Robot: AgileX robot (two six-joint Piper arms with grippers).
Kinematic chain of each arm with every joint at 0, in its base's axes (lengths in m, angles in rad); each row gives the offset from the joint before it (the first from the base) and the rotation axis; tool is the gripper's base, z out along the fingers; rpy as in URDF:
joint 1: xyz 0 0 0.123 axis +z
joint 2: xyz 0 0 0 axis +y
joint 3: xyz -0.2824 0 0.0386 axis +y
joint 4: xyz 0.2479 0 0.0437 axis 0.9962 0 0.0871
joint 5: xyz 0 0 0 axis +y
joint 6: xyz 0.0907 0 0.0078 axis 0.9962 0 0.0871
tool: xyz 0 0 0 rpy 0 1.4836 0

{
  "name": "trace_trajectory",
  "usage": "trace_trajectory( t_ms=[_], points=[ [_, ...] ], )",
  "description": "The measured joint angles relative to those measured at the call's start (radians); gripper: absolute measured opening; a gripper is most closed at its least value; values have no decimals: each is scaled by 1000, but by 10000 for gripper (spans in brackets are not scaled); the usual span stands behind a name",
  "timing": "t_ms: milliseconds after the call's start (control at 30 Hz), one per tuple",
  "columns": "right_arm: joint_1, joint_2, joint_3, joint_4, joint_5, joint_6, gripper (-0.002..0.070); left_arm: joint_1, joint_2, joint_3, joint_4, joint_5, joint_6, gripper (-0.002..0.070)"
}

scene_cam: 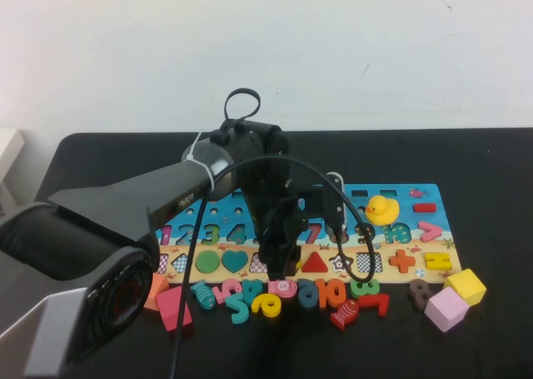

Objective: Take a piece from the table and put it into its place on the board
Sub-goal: Place the "Pentagon" into the hole of the Pentagon

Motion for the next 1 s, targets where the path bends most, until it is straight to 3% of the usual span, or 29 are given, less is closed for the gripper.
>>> trace_trajectory(
  t_ms=[600,1000],
  points=[
    [0,0,0,0,0,0,19,0,0,-2,0,56,278,309],
    [0,0,0,0,0,0,19,0,0,-2,0,63,300,309]
  ],
)
